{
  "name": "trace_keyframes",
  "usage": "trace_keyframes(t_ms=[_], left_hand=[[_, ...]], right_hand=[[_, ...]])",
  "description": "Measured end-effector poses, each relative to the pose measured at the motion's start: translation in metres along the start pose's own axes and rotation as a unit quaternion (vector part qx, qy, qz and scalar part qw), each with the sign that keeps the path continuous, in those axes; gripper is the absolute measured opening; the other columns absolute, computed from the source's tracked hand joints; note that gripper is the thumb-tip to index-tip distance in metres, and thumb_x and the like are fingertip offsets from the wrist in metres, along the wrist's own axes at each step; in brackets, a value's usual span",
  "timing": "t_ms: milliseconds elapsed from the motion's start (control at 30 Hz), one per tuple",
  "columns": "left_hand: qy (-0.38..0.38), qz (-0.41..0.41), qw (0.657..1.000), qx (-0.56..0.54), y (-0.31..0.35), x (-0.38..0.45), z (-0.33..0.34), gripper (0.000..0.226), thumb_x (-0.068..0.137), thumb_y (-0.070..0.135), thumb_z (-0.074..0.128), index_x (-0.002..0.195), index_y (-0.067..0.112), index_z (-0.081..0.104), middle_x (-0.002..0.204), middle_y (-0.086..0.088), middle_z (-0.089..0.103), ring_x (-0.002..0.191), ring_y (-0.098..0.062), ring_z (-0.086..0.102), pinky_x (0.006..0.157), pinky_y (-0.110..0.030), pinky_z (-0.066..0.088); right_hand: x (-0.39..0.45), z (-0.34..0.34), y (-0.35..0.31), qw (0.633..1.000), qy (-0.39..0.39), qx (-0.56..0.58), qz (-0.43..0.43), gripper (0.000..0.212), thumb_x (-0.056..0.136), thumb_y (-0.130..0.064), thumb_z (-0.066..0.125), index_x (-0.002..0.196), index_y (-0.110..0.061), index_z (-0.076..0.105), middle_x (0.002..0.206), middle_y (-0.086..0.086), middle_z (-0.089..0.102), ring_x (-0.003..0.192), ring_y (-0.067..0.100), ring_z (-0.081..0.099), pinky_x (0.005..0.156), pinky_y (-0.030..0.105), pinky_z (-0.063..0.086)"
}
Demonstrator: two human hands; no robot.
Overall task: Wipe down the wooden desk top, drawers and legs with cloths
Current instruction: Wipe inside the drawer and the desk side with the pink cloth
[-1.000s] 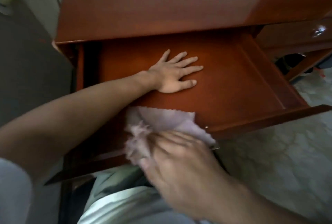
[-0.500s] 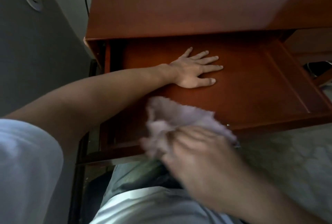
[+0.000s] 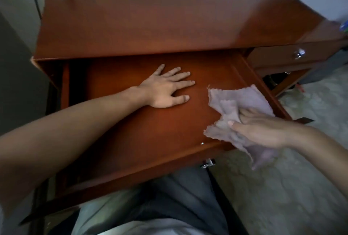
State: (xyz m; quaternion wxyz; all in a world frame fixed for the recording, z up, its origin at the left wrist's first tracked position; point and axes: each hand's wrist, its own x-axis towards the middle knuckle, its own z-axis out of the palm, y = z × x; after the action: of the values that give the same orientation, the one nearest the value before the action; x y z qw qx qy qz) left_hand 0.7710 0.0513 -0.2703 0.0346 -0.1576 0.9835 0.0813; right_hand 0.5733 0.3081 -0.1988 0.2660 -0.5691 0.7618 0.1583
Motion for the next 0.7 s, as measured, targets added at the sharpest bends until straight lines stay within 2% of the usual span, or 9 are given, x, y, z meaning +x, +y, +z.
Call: trace_keyframes(t_ms=[100,200,267,333,400,467,533,567,700], left_hand=[[0.021,-0.028,0.999,0.019,0.003,-0.005,-0.002,0.078,0.095,0.080,0.022,0.163,0.043,0.015,0.173,0.009,0.007,0.160,-0.018,-0.001,0.126,-0.060,-0.001],[0.016,-0.075,0.997,0.026,0.000,-0.010,-0.003,0.074,0.096,0.078,0.017,0.162,0.046,0.011,0.173,0.009,0.004,0.160,-0.020,-0.003,0.123,-0.066,-0.002],[0.004,-0.091,0.996,0.015,-0.005,-0.011,-0.002,0.067,0.100,0.071,0.015,0.162,0.047,0.006,0.173,0.012,0.000,0.159,-0.017,-0.006,0.124,-0.062,-0.006],[0.022,-0.103,0.994,-0.016,-0.010,-0.014,-0.003,0.063,0.106,0.058,0.019,0.164,0.039,0.005,0.173,0.010,0.005,0.159,-0.013,-0.002,0.126,-0.054,-0.007],[0.082,-0.126,0.985,-0.080,-0.014,-0.013,-0.004,0.060,0.108,0.044,0.028,0.164,0.025,0.015,0.171,0.000,0.020,0.158,-0.013,0.011,0.128,-0.046,0.000],[0.126,-0.141,0.975,-0.121,-0.015,-0.013,-0.004,0.060,0.106,0.044,0.027,0.160,0.017,0.027,0.167,-0.006,0.031,0.156,-0.016,0.021,0.128,-0.040,0.005],[0.115,-0.146,0.976,-0.111,-0.014,-0.013,-0.001,0.071,0.100,0.053,0.019,0.160,0.016,0.030,0.168,-0.006,0.029,0.157,-0.017,0.017,0.128,-0.040,0.004],[0.096,-0.145,0.980,-0.092,-0.011,-0.014,0.001,0.075,0.099,0.056,0.015,0.161,0.017,0.027,0.170,-0.004,0.024,0.158,-0.016,0.012,0.129,-0.041,0.002],[0.038,-0.138,0.990,-0.011,0.001,-0.014,0.003,0.080,0.102,0.066,0.016,0.165,0.017,0.010,0.174,-0.003,0.002,0.159,-0.018,-0.008,0.128,-0.046,-0.007]], right_hand=[[0.059,-0.008,0.015,0.998,0.017,-0.001,0.066,0.077,0.099,-0.073,0.010,0.156,-0.035,-0.024,0.162,-0.010,-0.034,0.150,0.017,-0.032,0.126,0.051,-0.008],[0.116,-0.021,0.011,0.990,0.116,-0.011,0.081,0.079,0.099,-0.070,0.002,0.158,-0.024,-0.022,0.166,0.000,-0.029,0.153,0.022,-0.027,0.125,0.052,-0.009],[0.144,-0.042,-0.008,0.981,0.175,0.005,0.085,0.079,0.099,-0.068,0.002,0.160,-0.020,-0.017,0.169,0.003,-0.021,0.155,0.022,-0.021,0.125,0.052,-0.010],[0.157,-0.047,-0.032,0.981,0.182,0.008,0.071,0.080,0.100,-0.066,0.006,0.161,-0.017,-0.014,0.170,0.006,-0.018,0.156,0.024,-0.018,0.125,0.053,-0.010],[0.147,-0.027,-0.058,0.984,0.173,-0.041,-0.005,0.082,0.102,-0.064,0.013,0.161,-0.014,-0.011,0.170,0.007,-0.017,0.156,0.025,-0.017,0.125,0.054,-0.008],[0.112,0.000,-0.072,0.974,0.158,-0.097,-0.132,0.084,0.101,-0.066,0.017,0.162,-0.014,-0.009,0.169,0.006,-0.019,0.155,0.025,-0.021,0.125,0.052,-0.011],[0.091,0.014,-0.052,0.945,0.142,-0.166,-0.244,0.083,0.099,-0.071,0.011,0.161,-0.022,-0.012,0.169,0.003,-0.022,0.153,0.020,-0.027,0.124,0.046,-0.017],[0.090,0.010,-0.032,0.939,0.143,-0.176,-0.260,0.082,0.098,-0.073,0.008,0.161,-0.025,-0.013,0.169,0.000,-0.023,0.153,0.017,-0.028,0.124,0.044,-0.017],[0.114,-0.016,0.040,0.978,0.168,-0.089,-0.086,0.086,0.099,-0.071,0.012,0.162,-0.018,-0.011,0.169,0.000,-0.020,0.154,0.013,-0.023,0.127,0.046,-0.005]])
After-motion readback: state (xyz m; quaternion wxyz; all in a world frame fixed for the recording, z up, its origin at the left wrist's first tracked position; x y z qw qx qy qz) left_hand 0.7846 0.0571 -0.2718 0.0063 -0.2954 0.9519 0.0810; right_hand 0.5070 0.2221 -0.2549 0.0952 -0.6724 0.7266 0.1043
